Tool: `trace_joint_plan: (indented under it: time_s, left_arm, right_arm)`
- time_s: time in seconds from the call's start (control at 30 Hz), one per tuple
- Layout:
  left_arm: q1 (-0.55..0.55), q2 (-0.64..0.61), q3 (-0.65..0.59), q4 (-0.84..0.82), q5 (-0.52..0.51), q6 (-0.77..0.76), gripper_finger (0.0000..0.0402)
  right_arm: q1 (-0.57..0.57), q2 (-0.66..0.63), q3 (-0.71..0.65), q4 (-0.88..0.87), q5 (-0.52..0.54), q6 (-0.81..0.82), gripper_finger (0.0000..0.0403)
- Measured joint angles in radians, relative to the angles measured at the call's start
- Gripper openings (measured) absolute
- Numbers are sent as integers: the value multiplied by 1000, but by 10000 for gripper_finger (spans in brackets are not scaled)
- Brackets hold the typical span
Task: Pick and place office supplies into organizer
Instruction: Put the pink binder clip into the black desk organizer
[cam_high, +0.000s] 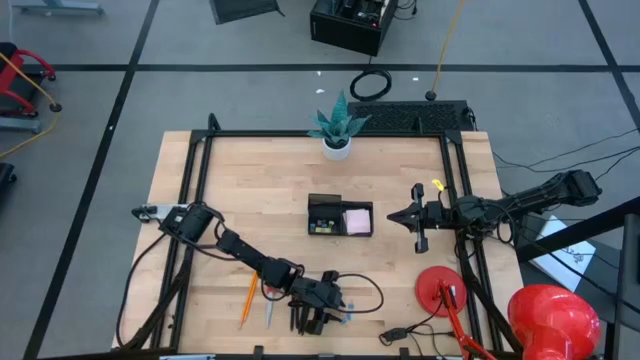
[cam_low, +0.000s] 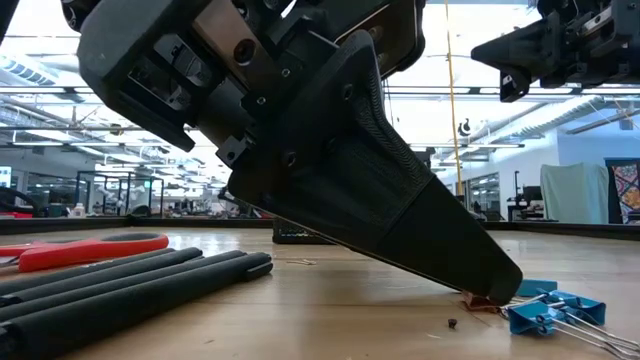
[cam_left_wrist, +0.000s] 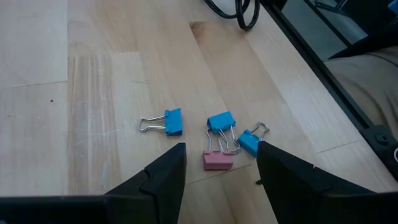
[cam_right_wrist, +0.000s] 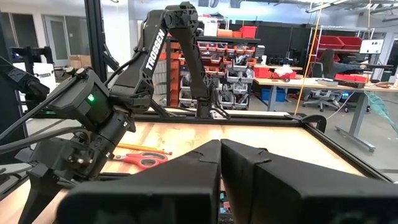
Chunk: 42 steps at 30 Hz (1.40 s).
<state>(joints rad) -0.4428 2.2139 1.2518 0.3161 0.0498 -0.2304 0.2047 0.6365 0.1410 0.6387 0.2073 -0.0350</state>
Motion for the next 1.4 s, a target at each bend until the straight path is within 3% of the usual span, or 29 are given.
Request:
trace_joint_plan:
  time_s: [0.77, 1.4]
  left_arm:
    - [23, 5, -2, -42, -29, 97, 196]
    - [34, 40, -3, 15, 21, 130, 18]
  right_arm:
    - [0, 0, 0, -1, 0, 1, 4]
    - [0, 4, 0, -13, 0, 1, 4]
